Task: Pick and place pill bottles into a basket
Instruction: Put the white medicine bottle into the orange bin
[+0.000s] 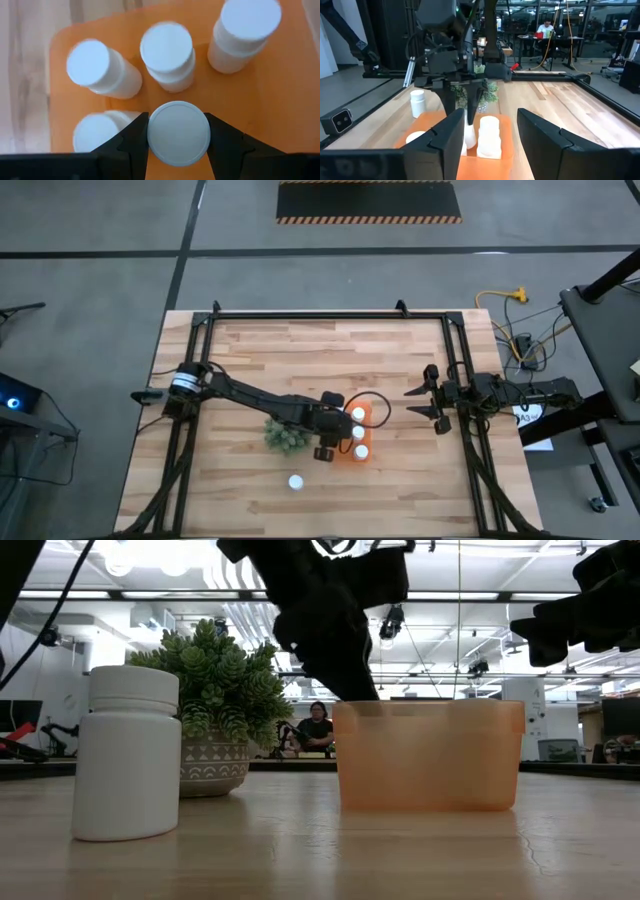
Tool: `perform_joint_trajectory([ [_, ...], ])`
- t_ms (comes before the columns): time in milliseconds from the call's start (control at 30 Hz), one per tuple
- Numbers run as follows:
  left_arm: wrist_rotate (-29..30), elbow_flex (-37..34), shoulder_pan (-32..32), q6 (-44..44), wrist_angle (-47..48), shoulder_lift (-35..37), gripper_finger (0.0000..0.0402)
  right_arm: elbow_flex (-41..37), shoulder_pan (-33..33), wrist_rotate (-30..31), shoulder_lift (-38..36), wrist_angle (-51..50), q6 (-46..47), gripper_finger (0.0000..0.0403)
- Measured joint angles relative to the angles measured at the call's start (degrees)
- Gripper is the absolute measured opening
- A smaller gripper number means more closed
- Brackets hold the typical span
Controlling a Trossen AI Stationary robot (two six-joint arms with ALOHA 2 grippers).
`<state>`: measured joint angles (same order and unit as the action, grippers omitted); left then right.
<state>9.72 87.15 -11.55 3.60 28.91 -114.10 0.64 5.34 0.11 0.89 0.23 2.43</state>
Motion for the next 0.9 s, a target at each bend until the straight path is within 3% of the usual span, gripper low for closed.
perform_joint_trajectory([
  [333,-0.06,-1.85,0.48,-0.24,-1.59,0.04,0.0143,0.00,0.00,0.01,0.00,-0.01,0.00,0.0173],
  [533,0.02,-2.56,0.48,-0.31,-1.79,0.13,0.0178,0.00,0.00,0.00,0.01,0.00,-0.04,0.0172],
  [900,-0.07,-1.70,0.46,-0.27,-2.81,0.13,0.0185,0.00,0.00,-0.01,0.00,0.00,0.09,0.0172],
])
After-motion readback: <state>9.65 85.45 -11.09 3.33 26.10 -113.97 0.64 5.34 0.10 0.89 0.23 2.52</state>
